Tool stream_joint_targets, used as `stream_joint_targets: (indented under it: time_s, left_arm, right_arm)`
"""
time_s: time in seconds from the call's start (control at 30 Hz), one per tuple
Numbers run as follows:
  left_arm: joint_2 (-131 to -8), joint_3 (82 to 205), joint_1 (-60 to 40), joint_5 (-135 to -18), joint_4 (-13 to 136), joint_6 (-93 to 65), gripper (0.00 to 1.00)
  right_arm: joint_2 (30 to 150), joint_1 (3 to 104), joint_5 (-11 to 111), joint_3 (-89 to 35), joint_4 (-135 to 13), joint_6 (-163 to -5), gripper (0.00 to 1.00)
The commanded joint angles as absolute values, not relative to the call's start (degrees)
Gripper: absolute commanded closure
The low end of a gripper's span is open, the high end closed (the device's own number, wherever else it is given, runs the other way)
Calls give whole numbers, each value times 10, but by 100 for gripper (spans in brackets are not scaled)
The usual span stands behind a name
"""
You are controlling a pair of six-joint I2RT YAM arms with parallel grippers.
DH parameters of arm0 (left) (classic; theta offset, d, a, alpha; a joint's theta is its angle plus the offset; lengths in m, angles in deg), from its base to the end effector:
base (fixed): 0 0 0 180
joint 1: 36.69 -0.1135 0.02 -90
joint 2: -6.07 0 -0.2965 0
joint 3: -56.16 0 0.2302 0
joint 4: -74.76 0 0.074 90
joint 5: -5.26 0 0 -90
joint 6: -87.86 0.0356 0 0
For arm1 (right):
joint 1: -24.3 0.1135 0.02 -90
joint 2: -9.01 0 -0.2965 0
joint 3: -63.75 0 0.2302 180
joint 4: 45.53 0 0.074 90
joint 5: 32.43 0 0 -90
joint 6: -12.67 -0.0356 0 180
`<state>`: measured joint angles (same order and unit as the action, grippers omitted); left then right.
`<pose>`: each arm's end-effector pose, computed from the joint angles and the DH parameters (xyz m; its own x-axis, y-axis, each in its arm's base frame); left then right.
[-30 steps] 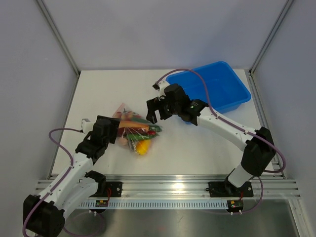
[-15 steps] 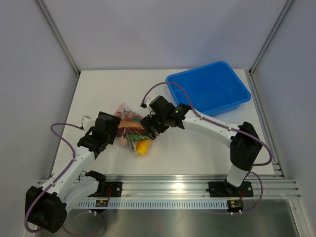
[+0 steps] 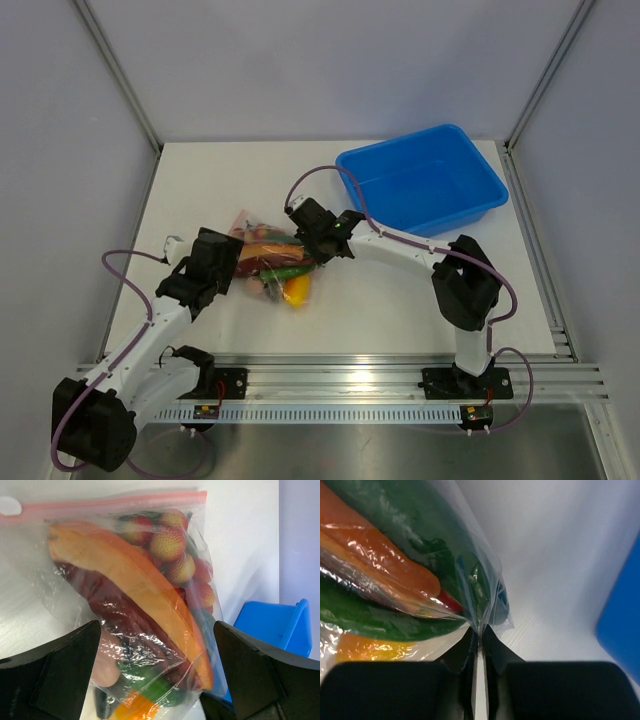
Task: Open the zip-top bag and remove the fake food
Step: Adjust the zipper food storage bag at the center of the board.
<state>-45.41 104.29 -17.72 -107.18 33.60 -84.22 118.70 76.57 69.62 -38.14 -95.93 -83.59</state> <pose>0.1381 -0.0331 0.2571 -0.1340 -0.9220 -0.3633 -0.6507 0.3583 -0.6695 0.2539 0.3160 0.2689 -0.5940 -0.5934 -0.5432 -0.6452 0.7547 -0.1189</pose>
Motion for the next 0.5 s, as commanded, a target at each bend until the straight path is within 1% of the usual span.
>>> stream_joint_targets:
  time_s: [0.0, 0.07, 0.27, 0.4, 0.47]
  left_arm:
    - [-447, 1065, -181, -1074, 348, -837, 1]
    - [-450, 1065, -181, -1074, 347, -837, 1]
    - [-453, 1066, -181, -1072, 348, -834, 1]
    - [-453, 1066, -181, -1079, 353, -823, 1]
    - [-453, 1066, -181, -1079, 356, -818, 1]
  right_arm:
    - [1182, 766, 778, -408, -898, -840, 89]
    - [1181, 766, 828, -411, -872, -839, 100]
    - [1205, 752, 874, -448, -788, -801, 100]
    - [1267, 737, 909, -506, -749, -776, 100]
    - [1290, 733, 906, -534, -749, -776, 100]
